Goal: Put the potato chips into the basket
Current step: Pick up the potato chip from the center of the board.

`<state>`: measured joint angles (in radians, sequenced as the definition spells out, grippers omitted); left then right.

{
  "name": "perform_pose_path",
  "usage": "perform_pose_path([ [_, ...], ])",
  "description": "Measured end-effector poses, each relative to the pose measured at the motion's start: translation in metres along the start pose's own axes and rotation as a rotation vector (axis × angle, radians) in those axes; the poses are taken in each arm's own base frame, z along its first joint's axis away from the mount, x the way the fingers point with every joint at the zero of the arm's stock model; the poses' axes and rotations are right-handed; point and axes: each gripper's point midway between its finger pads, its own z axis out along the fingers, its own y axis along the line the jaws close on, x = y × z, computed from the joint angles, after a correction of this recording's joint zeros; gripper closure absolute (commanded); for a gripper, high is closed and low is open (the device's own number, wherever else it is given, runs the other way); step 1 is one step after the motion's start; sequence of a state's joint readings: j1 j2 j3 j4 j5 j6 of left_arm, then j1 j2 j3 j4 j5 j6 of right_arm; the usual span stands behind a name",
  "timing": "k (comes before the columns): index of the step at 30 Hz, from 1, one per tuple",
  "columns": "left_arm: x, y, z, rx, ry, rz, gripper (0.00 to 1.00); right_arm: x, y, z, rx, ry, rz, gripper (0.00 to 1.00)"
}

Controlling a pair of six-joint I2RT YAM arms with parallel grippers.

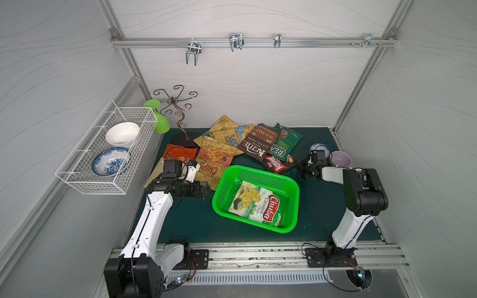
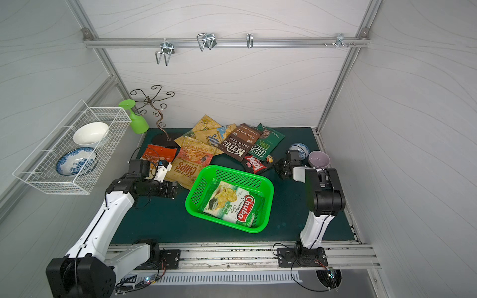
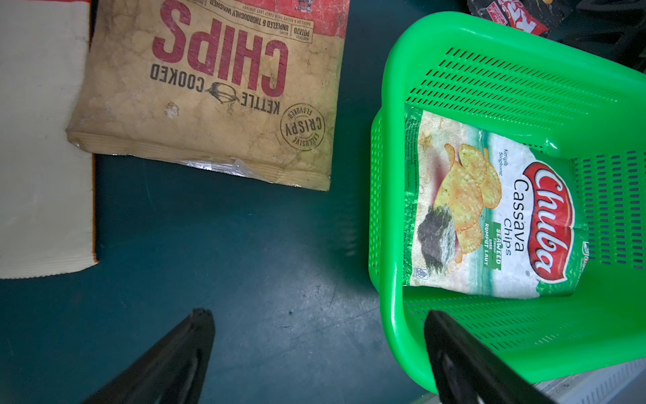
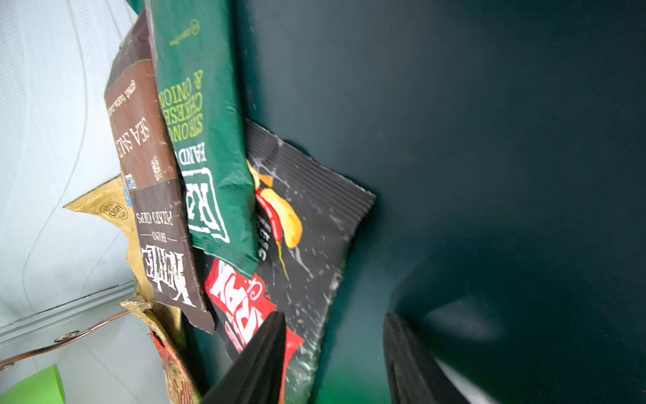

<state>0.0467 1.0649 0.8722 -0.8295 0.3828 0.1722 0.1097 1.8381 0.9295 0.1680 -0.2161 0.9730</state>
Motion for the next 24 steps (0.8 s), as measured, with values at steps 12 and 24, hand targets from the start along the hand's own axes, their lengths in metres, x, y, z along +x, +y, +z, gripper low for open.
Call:
perform_pose_path([
  [12,0.0,-0.002,0.0,0.014,-0.002,0.0,0.02,-0.008,0.018,0.021,-0.06,-0.014,0.02,0.59],
  [24,-0.001,-0.005,-0.002,0.024,-0.012,0.004,0.02,-0.001,0.006,0.022,0.001,0.008,-0.004,1.0],
])
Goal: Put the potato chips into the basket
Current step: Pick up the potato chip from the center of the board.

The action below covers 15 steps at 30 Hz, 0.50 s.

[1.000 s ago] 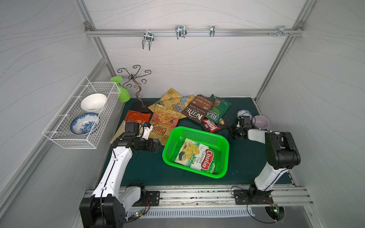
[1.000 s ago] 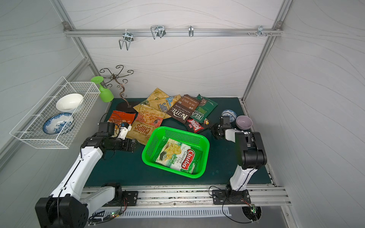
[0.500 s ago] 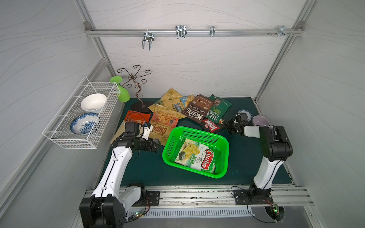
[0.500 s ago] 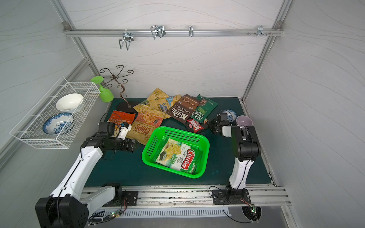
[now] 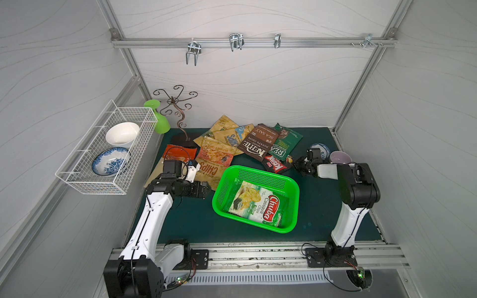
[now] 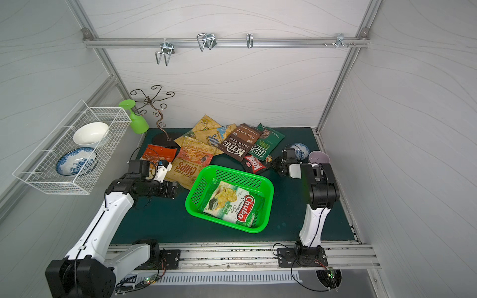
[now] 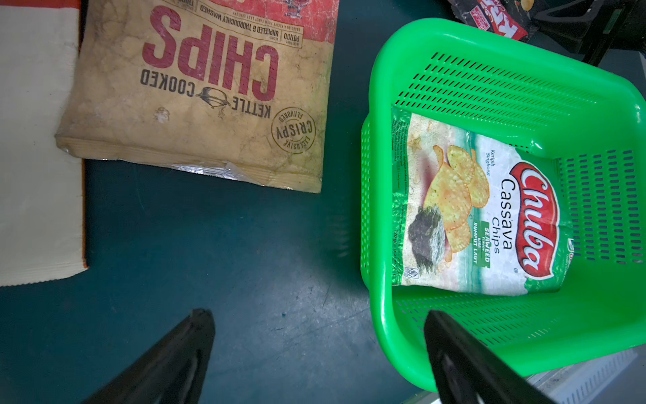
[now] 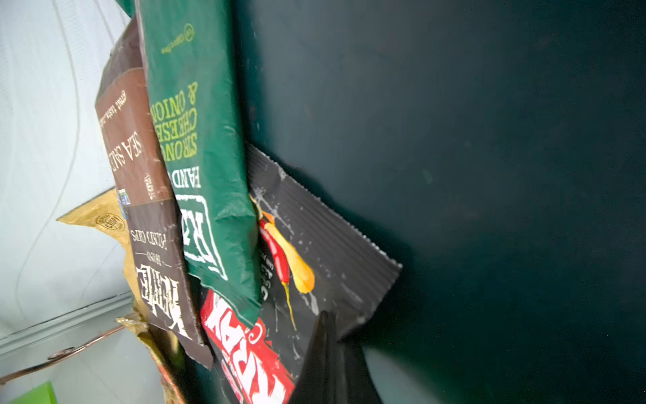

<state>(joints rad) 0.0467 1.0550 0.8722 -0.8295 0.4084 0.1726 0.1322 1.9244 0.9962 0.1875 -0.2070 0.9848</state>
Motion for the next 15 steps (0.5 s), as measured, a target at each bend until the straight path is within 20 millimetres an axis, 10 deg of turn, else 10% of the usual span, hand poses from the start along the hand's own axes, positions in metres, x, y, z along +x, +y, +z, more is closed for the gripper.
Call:
perform_pose_path([
  [15,-0.001,-0.001,-0.002,0.0,-0.009,0.004,0.02,-0.012,0.057,-0.094,-0.06,-0.095,-0.2,1.0],
])
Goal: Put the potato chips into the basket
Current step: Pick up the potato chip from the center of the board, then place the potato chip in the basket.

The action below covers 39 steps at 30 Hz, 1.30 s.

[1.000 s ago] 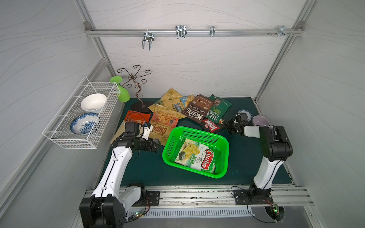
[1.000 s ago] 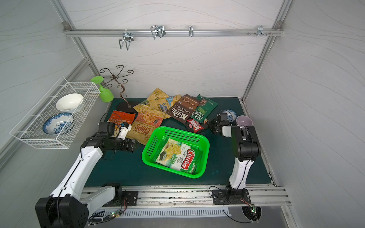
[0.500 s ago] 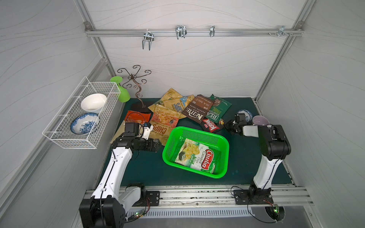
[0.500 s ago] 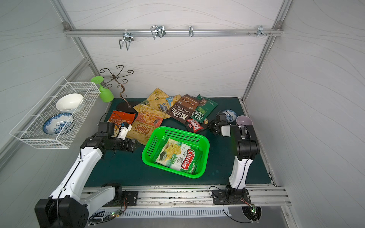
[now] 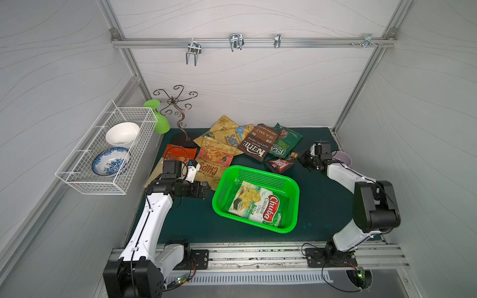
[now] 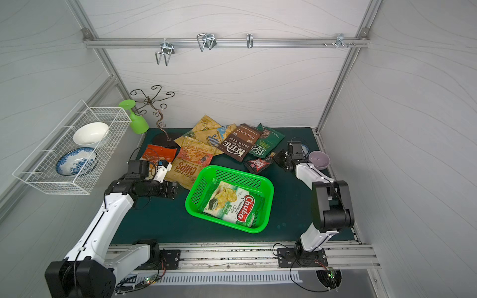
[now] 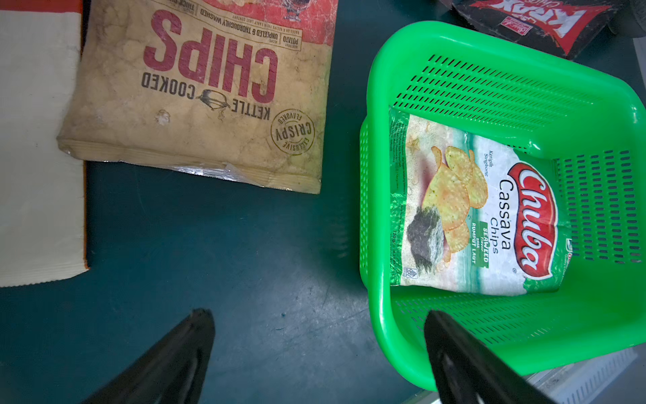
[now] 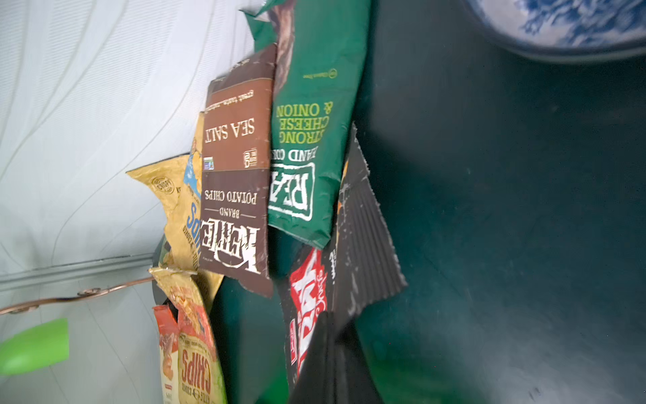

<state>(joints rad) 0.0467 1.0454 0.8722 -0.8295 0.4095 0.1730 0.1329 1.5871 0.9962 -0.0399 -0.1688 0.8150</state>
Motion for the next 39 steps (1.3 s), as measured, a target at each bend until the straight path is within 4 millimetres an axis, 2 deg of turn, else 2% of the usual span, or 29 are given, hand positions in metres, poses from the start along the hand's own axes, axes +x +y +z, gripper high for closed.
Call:
perform_pose_path([
  [11,0.0,0.0,-0.001,-0.001,-0.005,0.003,0.02,-0.009,0.027,-0.074,-0.02,-0.071,-0.142,1.0],
  [18,0.001,0.0,-0.001,0.0,-0.003,0.002,0.02,-0.022,0.064,-0.134,-0.1,-0.16,-0.221,1.0],
  [23,0.001,0.0,-0.001,-0.001,-0.003,0.002,0.02,-0.019,0.086,-0.171,-0.18,-0.191,-0.26,1.0],
  [27,0.001,0.0,-0.001,-0.001,-0.003,0.002,0.02,-0.001,0.103,-0.185,-0.236,-0.158,-0.293,1.0],
  [34,0.001,0.0,-0.001,-0.001,-0.003,0.002,0.02,0.071,0.144,-0.196,-0.362,-0.01,-0.39,1.0],
  [39,0.001,0.0,-0.001,-0.001,-0.003,0.002,0.02,0.114,0.164,-0.201,-0.415,0.062,-0.431,1.0],
])
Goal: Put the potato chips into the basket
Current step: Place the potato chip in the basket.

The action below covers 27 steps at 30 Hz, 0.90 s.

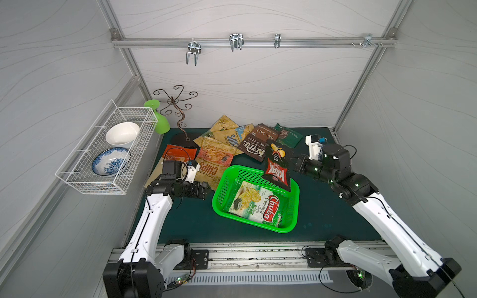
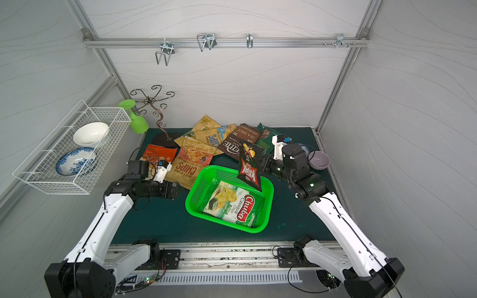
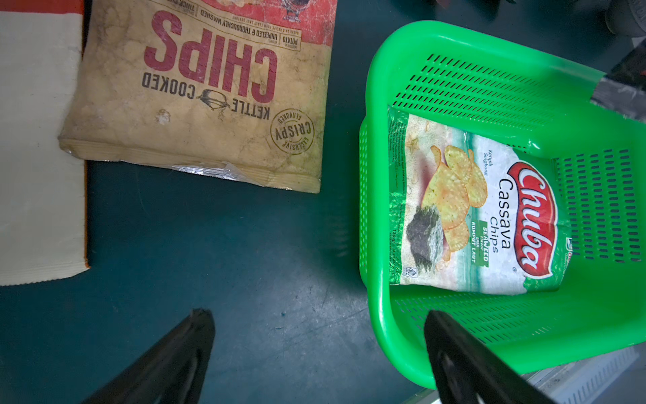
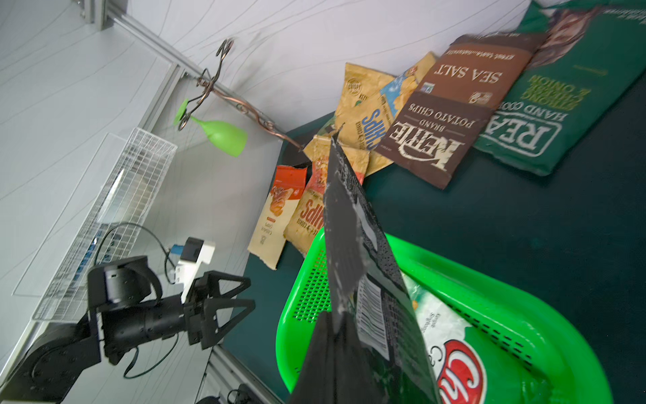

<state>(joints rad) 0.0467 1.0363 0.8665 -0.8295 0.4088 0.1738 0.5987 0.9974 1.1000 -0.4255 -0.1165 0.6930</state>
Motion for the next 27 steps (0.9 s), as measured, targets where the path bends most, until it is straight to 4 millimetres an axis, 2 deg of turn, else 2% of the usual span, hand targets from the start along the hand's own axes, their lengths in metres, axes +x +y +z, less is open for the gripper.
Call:
perform_pose_path([
  [5,0.0,0.0,0.0,0.0,-0.001,0.001,0.02,0.026,0.019,0.008,-0.029,0.045,-0.006,1.0],
  [10,0.0,0.0,0.0,0.0,-0.002,0.003,0.02,0.048,0.027,0.018,-0.046,0.072,0.002,1.0],
  [14,0.0,0.0,-0.001,0.0,-0.003,0.004,0.02,0.072,0.031,0.033,-0.034,0.118,-0.002,1.0],
  [18,0.0,0.0,-0.001,-0.001,-0.005,0.005,0.02,0.091,0.043,0.047,-0.05,0.152,-0.001,1.0],
  [27,0.0,-0.001,-0.002,-0.001,-0.007,0.005,0.02,0.122,0.067,0.079,-0.077,0.182,0.067,1.0],
])
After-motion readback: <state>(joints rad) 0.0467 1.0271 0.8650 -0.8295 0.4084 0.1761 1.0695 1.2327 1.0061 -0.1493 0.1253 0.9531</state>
